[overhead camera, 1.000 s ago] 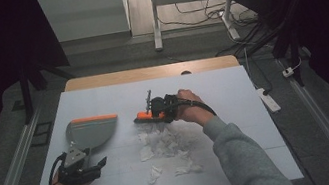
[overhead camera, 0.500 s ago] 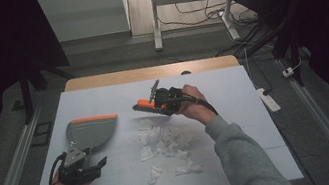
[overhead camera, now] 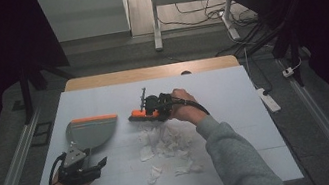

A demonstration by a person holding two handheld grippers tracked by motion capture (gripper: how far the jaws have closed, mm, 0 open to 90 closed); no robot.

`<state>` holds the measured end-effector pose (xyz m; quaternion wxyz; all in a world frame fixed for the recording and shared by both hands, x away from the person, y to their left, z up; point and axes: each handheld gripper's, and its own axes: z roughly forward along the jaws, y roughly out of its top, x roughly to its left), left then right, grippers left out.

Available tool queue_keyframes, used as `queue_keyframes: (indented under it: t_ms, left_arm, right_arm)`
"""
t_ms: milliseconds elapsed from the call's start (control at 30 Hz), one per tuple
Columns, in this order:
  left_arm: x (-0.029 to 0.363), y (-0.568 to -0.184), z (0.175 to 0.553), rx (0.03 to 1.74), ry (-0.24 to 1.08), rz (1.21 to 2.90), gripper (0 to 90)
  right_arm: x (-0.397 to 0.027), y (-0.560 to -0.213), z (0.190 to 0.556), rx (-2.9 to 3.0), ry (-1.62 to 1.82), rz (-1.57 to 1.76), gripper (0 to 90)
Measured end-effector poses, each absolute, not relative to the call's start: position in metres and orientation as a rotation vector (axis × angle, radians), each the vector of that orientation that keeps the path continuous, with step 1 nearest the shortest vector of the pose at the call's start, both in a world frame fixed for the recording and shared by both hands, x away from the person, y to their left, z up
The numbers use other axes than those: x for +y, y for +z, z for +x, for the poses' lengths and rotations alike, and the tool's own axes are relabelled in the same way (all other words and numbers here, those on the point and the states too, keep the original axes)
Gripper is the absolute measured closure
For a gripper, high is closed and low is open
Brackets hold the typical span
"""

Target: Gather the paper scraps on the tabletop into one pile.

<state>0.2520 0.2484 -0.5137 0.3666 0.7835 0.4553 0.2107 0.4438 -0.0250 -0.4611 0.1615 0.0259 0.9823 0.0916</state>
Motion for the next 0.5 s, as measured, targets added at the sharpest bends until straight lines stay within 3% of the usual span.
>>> queue_keyframes:
  t_ms: [267, 500]
  left_arm:
    - [0.249, -0.514, 0.252, 1.173, 0.536, 2.010, 29.4]
    - [0.250, -0.514, 0.253, 1.177, 0.539, 2.010, 29.4]
  right_arm:
    - [-0.039, -0.453, 0.421, 2.850, 0.236, -0.019, 70.4]
    - [-0.063, -0.427, 0.421, 2.762, 0.476, 0.144, 70.3]
